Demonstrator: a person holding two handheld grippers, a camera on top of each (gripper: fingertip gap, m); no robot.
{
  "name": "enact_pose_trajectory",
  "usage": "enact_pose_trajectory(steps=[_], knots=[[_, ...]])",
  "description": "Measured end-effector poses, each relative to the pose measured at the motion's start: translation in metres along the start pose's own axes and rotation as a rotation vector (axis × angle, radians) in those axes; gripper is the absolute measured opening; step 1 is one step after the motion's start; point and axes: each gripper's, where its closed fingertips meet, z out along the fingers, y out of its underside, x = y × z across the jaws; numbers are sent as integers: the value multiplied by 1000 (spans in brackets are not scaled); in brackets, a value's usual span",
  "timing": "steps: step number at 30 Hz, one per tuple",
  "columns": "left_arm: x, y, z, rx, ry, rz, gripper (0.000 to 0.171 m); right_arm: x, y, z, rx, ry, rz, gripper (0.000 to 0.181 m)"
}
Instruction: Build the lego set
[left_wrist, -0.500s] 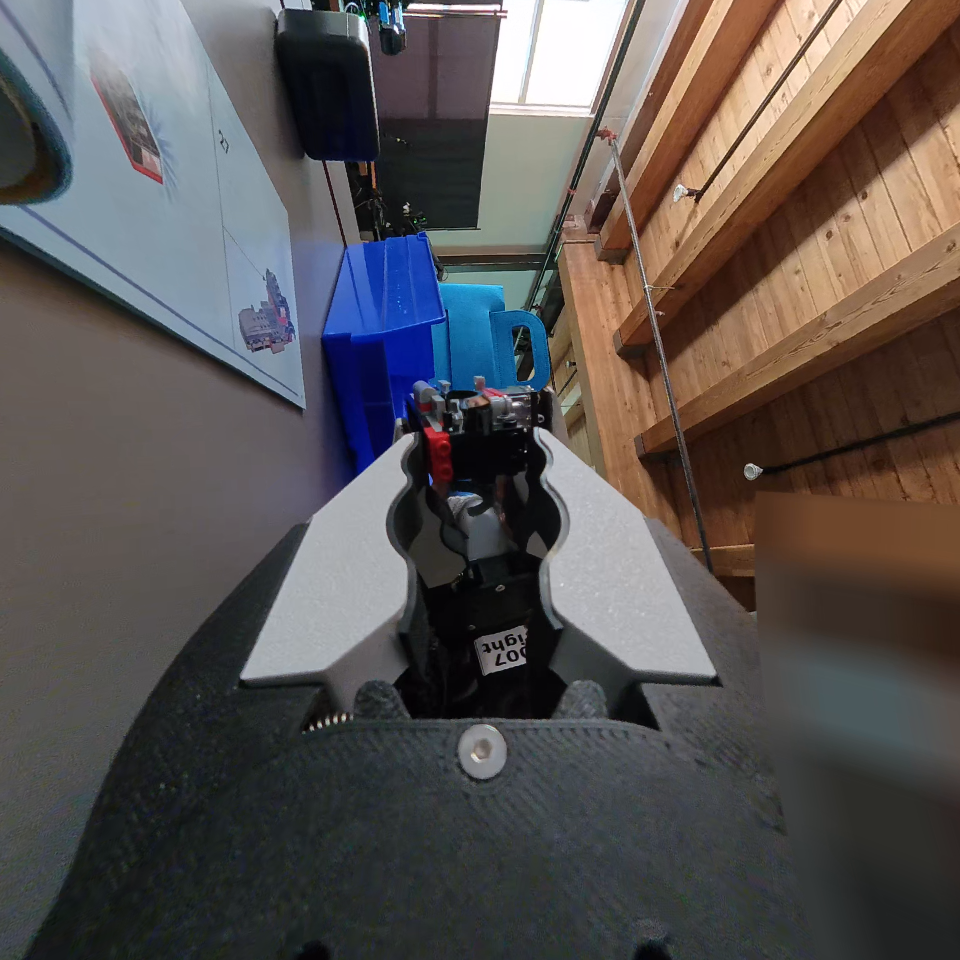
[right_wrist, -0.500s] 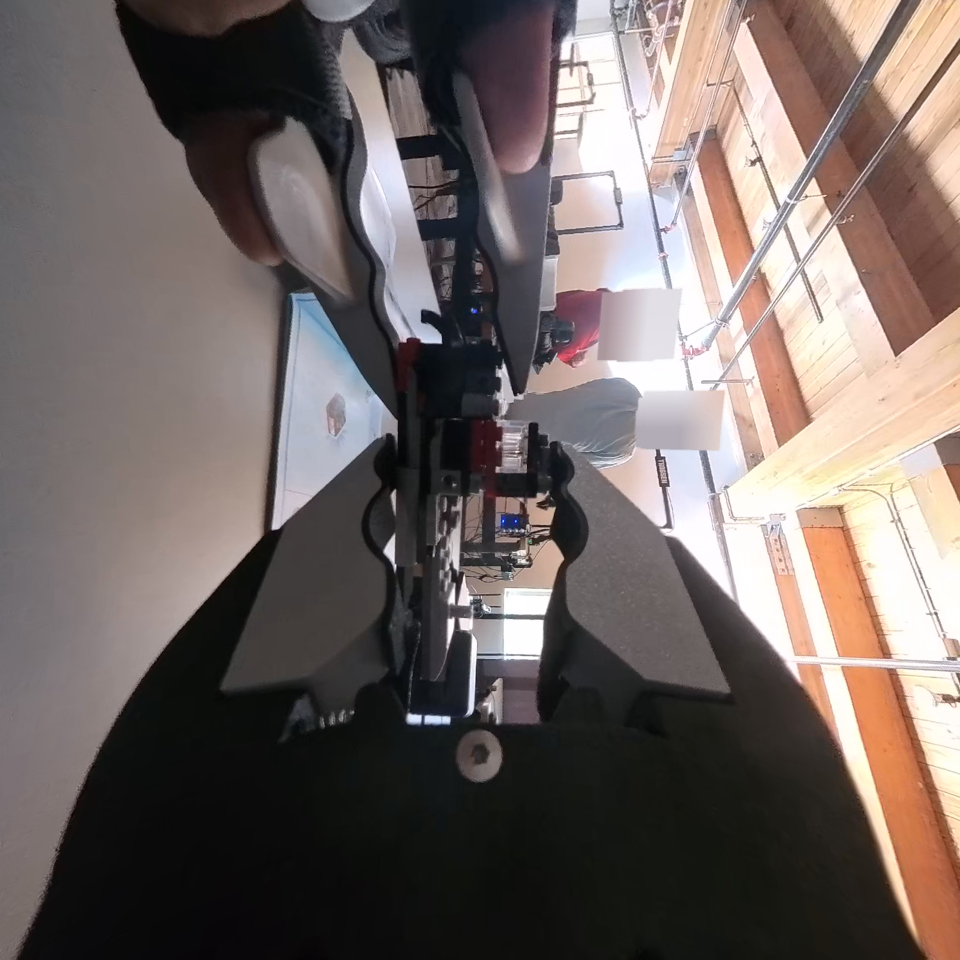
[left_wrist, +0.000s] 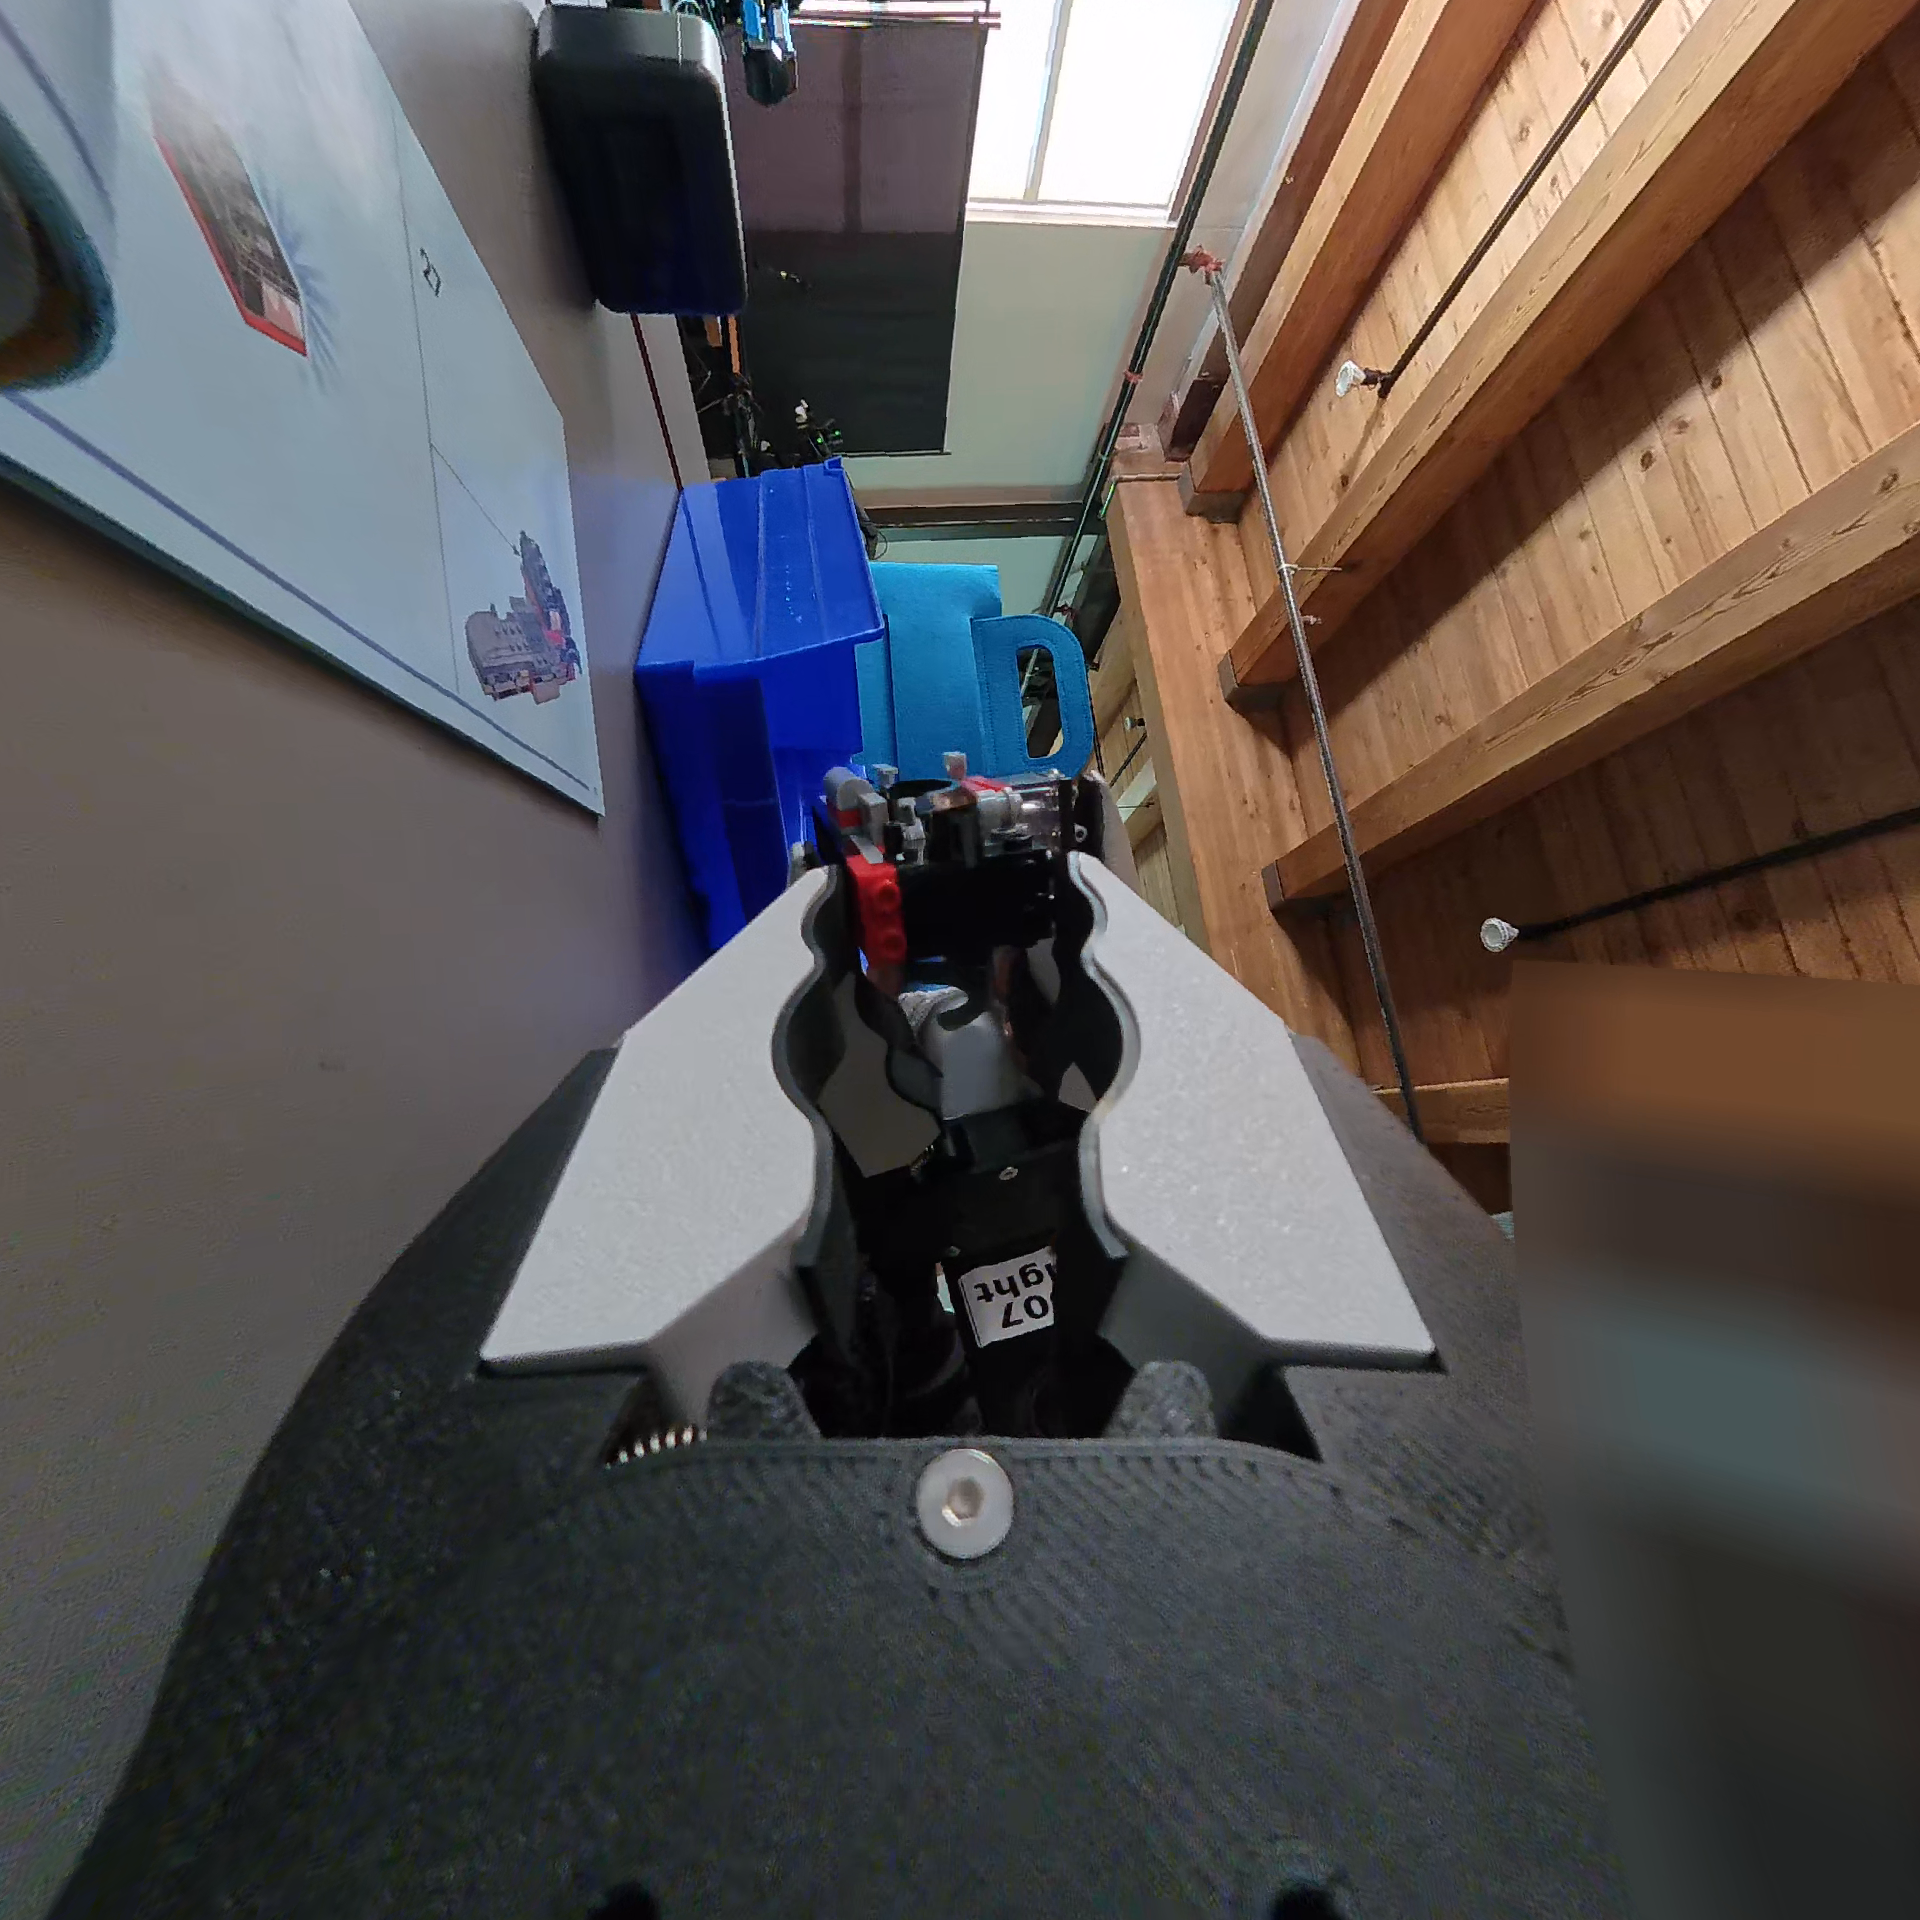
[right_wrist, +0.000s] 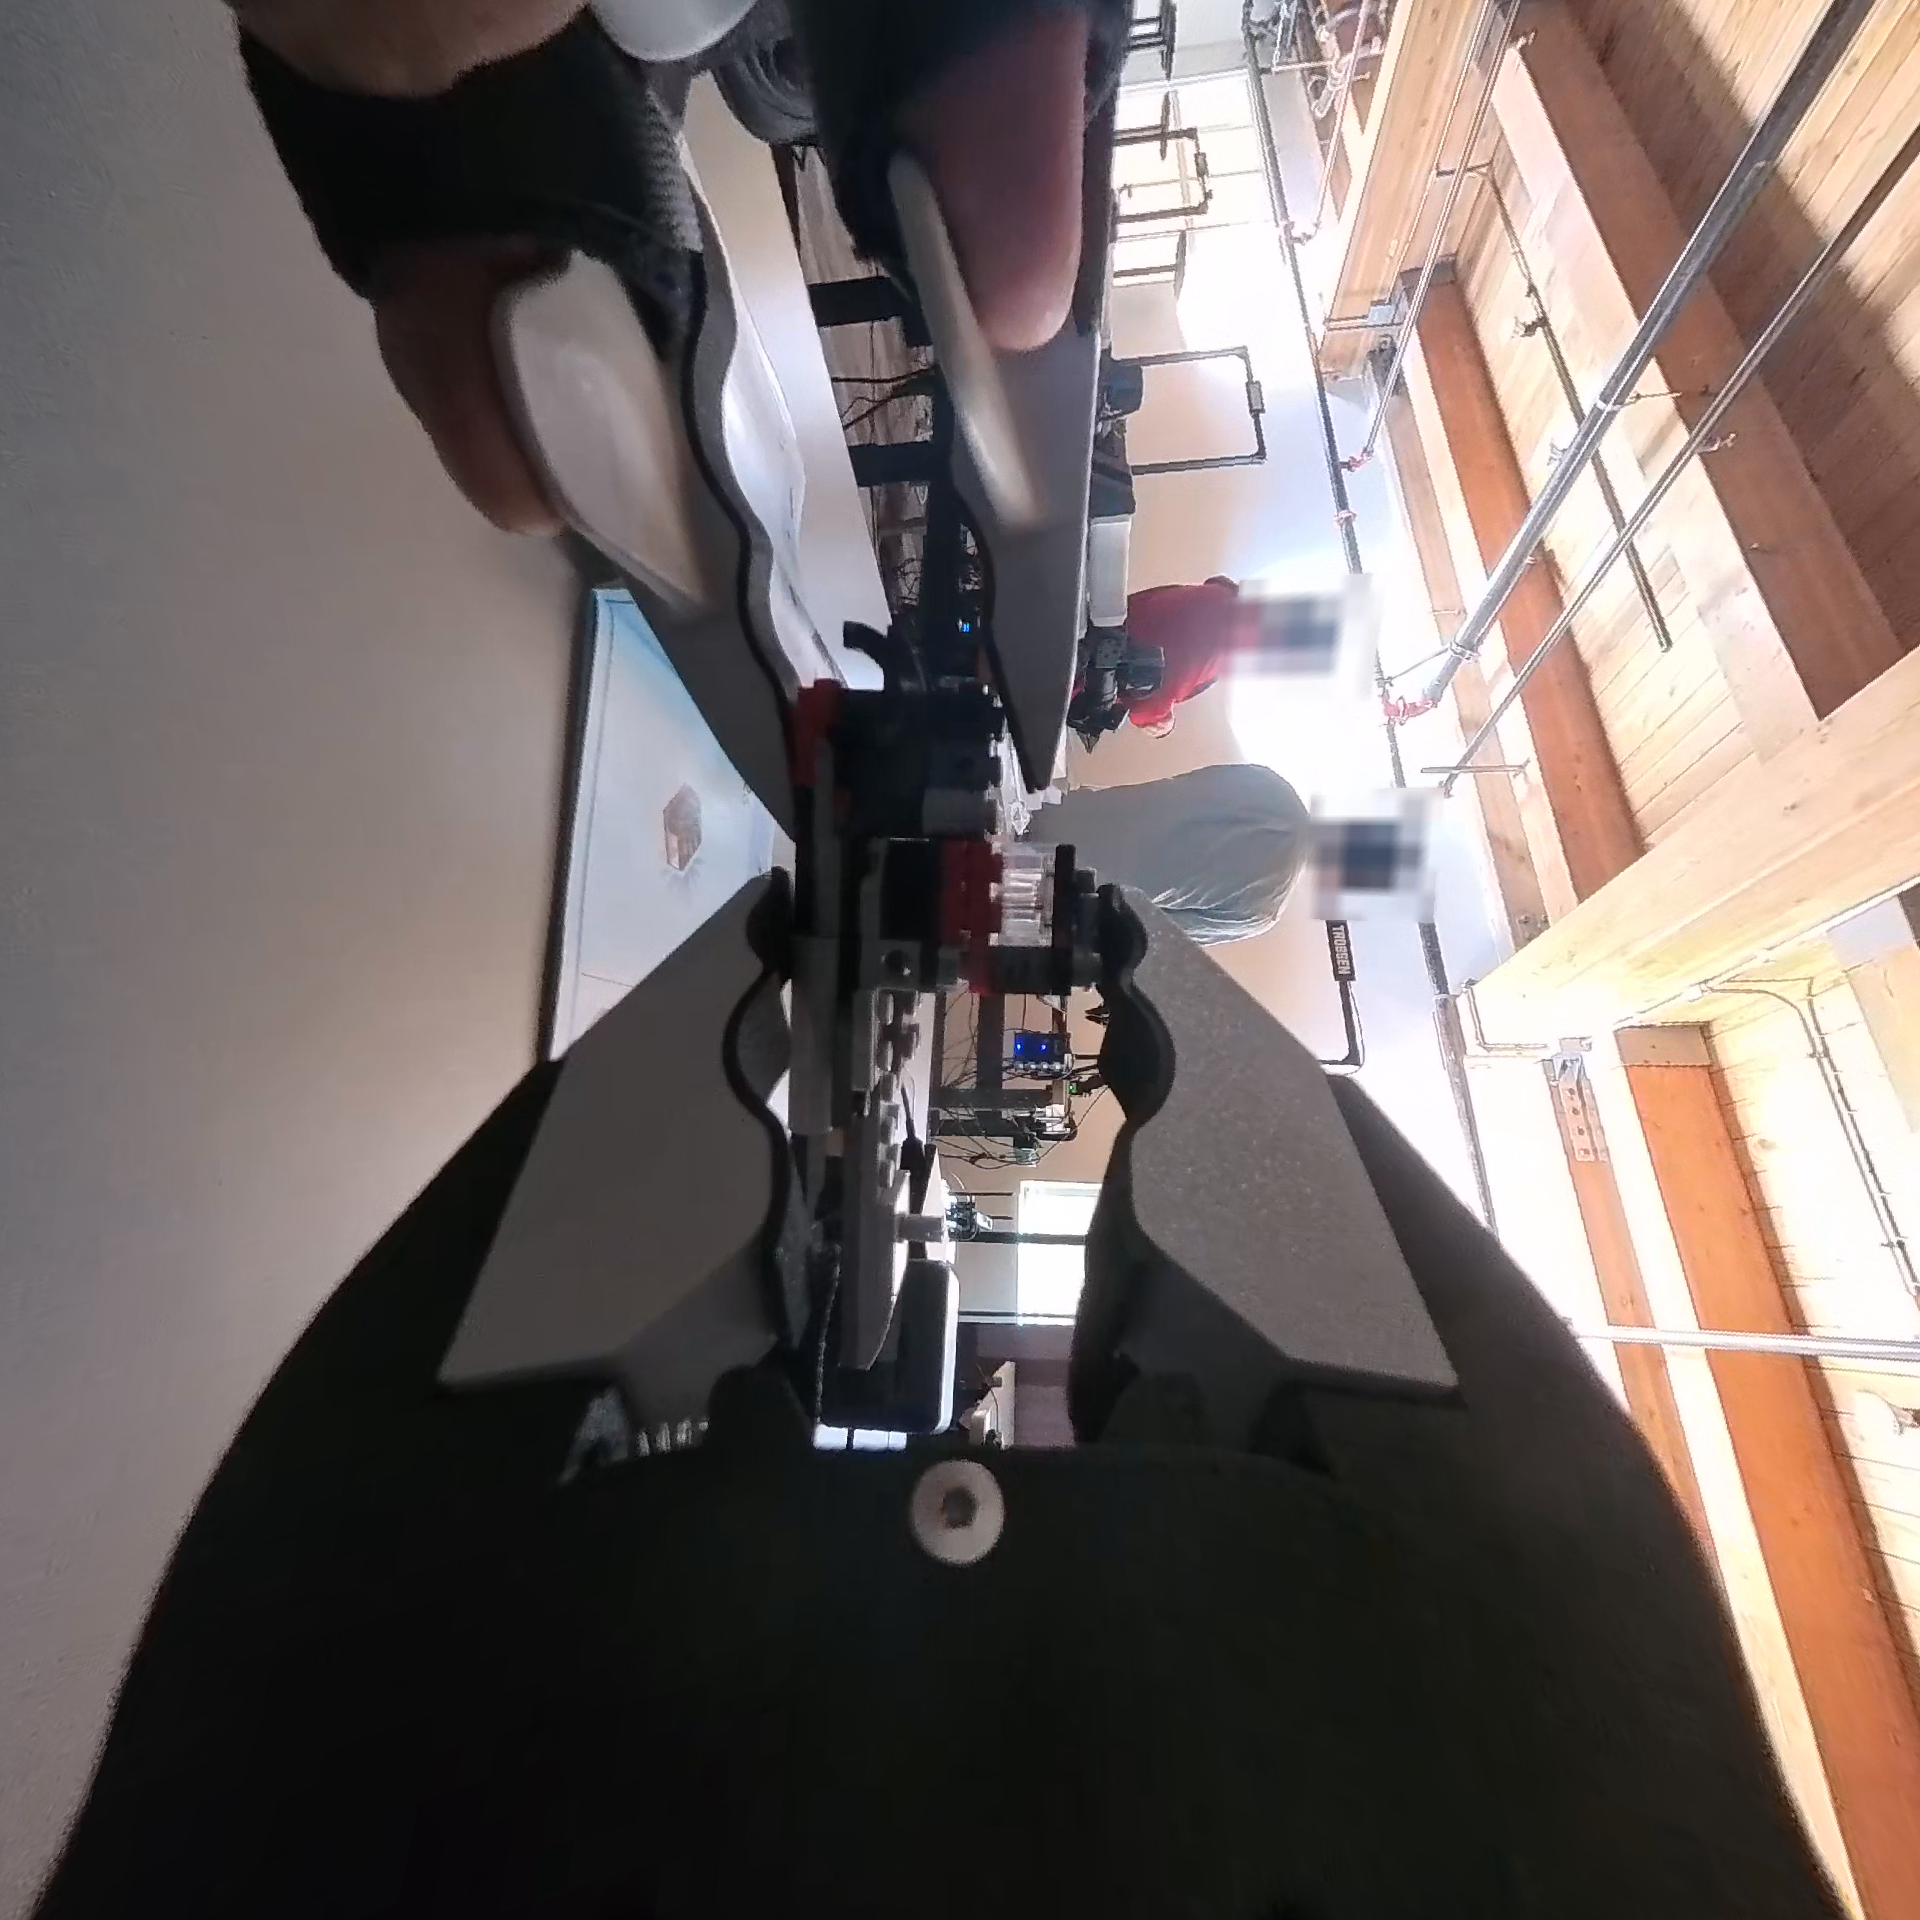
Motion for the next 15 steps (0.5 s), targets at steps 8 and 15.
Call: enact_pose_trajectory(steps=[8, 15], knots=[[-1, 1, 0, -2, -3, -3, 41, -1, 1, 0, 4, -27, 7, 59], [-2, 2, 0, 2, 1, -9, 41, -2, 1, 0, 7, -36, 9, 58]])
